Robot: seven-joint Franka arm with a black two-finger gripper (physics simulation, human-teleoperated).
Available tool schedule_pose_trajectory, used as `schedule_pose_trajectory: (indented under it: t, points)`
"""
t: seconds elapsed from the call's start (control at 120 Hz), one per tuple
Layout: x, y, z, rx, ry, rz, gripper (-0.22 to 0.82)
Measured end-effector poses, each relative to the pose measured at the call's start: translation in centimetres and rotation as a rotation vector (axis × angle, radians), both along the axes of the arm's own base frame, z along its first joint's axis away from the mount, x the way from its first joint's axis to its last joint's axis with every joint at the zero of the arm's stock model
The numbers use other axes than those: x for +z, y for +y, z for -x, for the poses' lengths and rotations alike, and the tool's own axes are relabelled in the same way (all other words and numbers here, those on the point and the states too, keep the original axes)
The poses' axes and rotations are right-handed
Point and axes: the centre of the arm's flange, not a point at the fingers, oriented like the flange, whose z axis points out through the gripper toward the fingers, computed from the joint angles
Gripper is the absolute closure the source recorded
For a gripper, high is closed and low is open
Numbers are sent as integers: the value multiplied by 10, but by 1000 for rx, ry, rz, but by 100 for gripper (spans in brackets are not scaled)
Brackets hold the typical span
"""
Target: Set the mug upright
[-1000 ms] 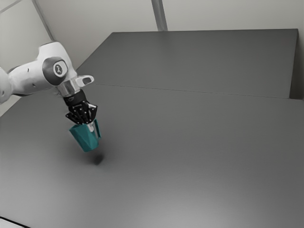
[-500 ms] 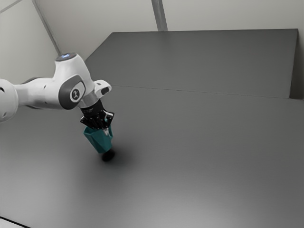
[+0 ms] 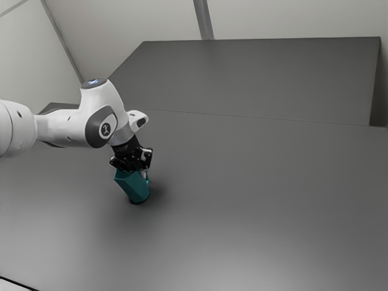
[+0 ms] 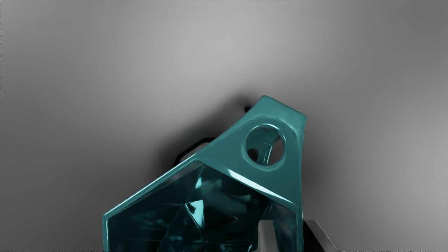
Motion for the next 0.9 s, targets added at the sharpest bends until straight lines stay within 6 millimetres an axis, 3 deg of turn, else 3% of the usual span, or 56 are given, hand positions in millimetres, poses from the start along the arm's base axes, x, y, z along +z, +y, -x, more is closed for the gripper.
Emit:
schedule_pose_trajectory:
  t: [0.15, 0.317, 0.458, 0.617, 0.9]
  points:
    - [9, -3, 1, 11, -10, 0, 33]
    - [30, -6, 4, 18, -37, -7, 15]
    - [64, -12, 6, 12, -69, -16, 8]
    - [113, -40, -1, -38, -103, -20, 4]
    - [182, -35, -34, -137, -128, -77, 1]
